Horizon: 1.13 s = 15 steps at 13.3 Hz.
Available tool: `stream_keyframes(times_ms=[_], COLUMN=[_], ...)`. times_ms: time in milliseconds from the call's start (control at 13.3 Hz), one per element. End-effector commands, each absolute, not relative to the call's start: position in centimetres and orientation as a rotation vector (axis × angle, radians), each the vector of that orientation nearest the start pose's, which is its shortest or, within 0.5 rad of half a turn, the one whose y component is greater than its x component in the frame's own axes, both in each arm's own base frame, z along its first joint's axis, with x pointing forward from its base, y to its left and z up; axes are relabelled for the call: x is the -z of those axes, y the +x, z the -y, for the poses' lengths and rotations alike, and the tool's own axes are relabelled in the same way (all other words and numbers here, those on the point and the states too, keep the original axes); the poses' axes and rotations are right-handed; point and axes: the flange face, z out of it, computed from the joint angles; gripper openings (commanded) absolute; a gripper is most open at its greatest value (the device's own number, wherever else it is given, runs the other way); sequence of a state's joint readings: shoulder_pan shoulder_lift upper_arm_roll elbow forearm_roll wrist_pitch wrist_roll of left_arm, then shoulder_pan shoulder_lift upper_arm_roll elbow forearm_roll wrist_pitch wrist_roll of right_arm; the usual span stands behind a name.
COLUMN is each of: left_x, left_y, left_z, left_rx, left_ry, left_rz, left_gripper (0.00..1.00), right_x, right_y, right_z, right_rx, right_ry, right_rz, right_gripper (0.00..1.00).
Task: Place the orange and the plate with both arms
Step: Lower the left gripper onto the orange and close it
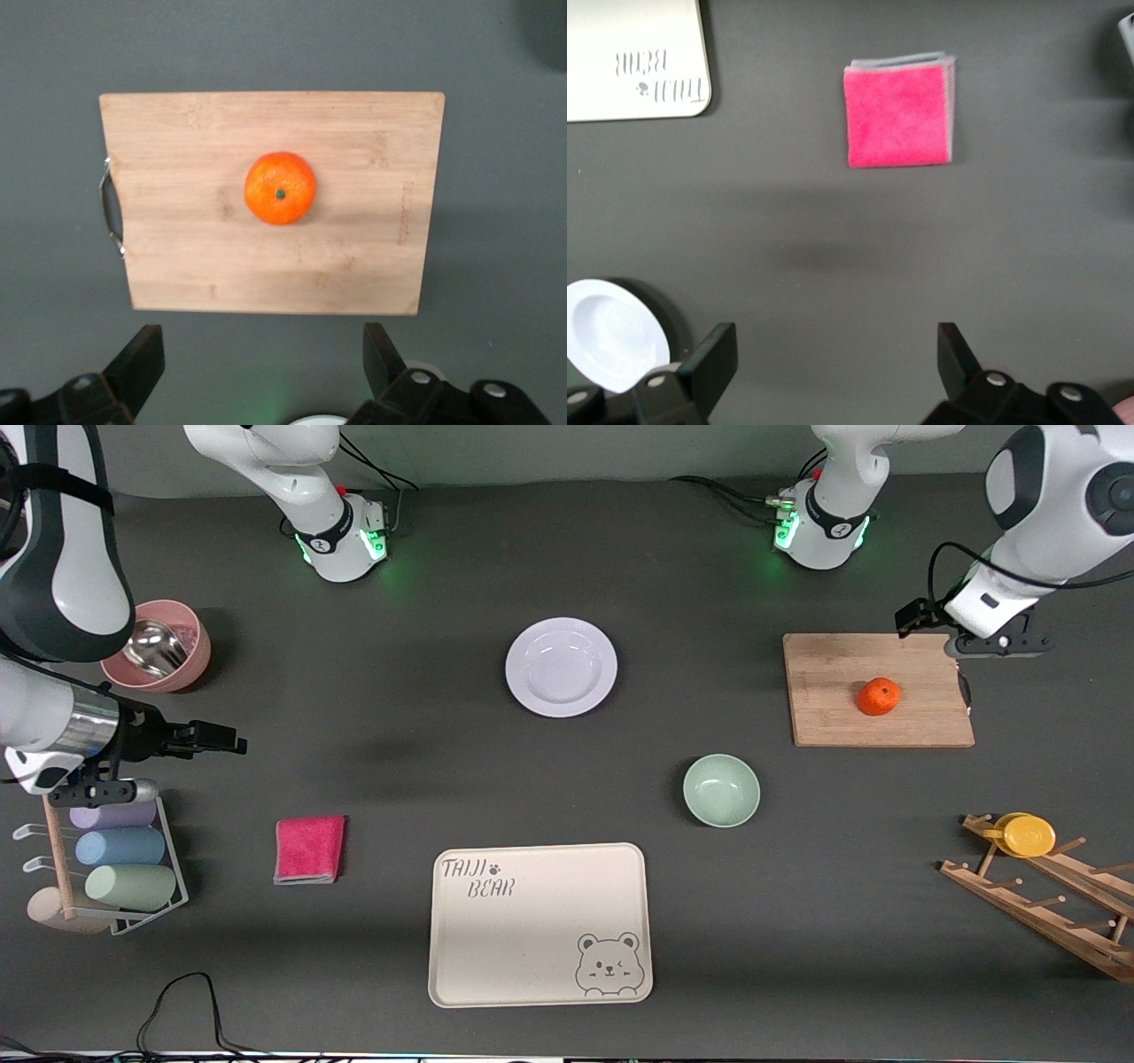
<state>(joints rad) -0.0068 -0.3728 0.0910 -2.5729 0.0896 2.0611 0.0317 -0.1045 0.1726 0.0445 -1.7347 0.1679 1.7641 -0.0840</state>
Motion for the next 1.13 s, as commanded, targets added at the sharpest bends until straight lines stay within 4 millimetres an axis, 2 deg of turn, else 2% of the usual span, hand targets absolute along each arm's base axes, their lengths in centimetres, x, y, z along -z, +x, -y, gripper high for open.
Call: stream_keyframes(times_ms=[0,225,526,751,826,1051], left_x=[-33.5,-28.7,-24.6,-22.9,-22.7,-21.8], left_y=[39.9,40.9,41.1,40.4,40.3,40.1], left_z=[-4.2,-4.6,-4.8,-4.6,-4.6,-4.5], left_rx=[-0.211,-0.203,-0.207,-0.209,-0.214,-0.216], left_ry=[-3.089,-3.090,-3.096,-3.100,-3.100,-3.109], left_rz=[0.003,-0.002,0.021,0.028,0.028,0.051], left_gripper=[1.00,1.00,1.00,1.00,1.00,1.00], right_x=[-45.9,-44.9,-45.2,-45.8,-45.7,-47.1], right_y=[60.9,61.4,61.3,62.6,62.7,62.7], right_z=[2.2,1.3,0.5,0.0,0.9,1.3], right_rx=[-0.154,-0.144,-0.154,-0.118,-0.129,-0.114], right_ry=[-2.942,-2.942,-2.928,-2.854,-2.820,-2.828], right_rz=[-0.042,-0.025,-0.025,-0.052,-0.090,-0.092], right_gripper=[1.00,1.00,1.00,1.00,1.00,1.00])
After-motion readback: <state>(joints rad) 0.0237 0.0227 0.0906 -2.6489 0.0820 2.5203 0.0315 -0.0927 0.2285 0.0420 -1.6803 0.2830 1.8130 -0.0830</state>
